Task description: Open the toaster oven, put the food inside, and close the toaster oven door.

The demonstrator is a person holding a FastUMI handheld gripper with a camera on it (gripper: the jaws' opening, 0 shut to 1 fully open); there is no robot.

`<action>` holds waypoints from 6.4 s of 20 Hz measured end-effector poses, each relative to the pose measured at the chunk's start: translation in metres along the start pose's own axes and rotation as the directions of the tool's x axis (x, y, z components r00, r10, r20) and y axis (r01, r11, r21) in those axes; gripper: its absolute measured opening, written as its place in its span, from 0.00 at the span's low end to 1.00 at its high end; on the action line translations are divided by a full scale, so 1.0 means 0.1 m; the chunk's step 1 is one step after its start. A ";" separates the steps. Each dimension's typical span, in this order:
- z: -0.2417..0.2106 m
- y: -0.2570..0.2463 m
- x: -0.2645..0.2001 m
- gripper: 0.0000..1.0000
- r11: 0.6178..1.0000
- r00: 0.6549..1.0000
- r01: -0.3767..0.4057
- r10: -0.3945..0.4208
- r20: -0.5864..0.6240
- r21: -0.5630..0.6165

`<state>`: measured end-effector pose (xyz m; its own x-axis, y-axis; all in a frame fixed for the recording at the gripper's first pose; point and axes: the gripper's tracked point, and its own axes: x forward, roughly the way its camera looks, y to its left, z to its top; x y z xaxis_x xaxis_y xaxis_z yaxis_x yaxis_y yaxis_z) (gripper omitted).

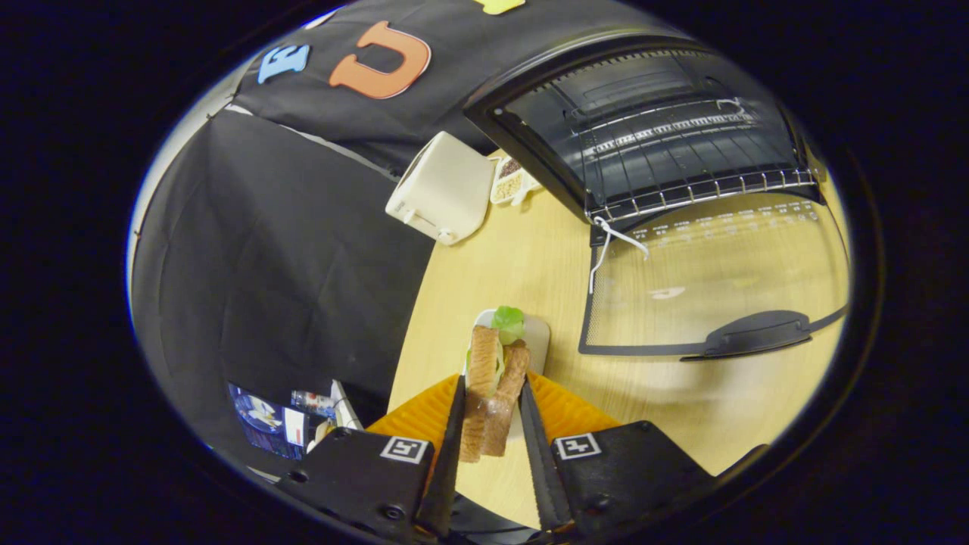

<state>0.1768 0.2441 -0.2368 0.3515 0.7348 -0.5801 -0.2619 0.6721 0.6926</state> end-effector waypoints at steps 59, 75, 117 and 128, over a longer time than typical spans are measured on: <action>2.29 -1.85 -0.84 1.00 0.845 0.585 0.510 -0.479 0.655 0.162; 1.26 -1.37 -1.38 1.00 0.776 0.564 0.631 -0.474 0.677 0.017; 0.20 -1.70 -0.63 1.00 0.674 0.586 0.735 -0.573 0.573 -0.076; 0.39 -1.48 -0.80 1.00 0.632 0.555 0.766 -0.555 0.620 -0.120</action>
<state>0.2226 0.0822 -0.2756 0.8977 -0.0220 -0.4400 -0.0041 0.9983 -0.0584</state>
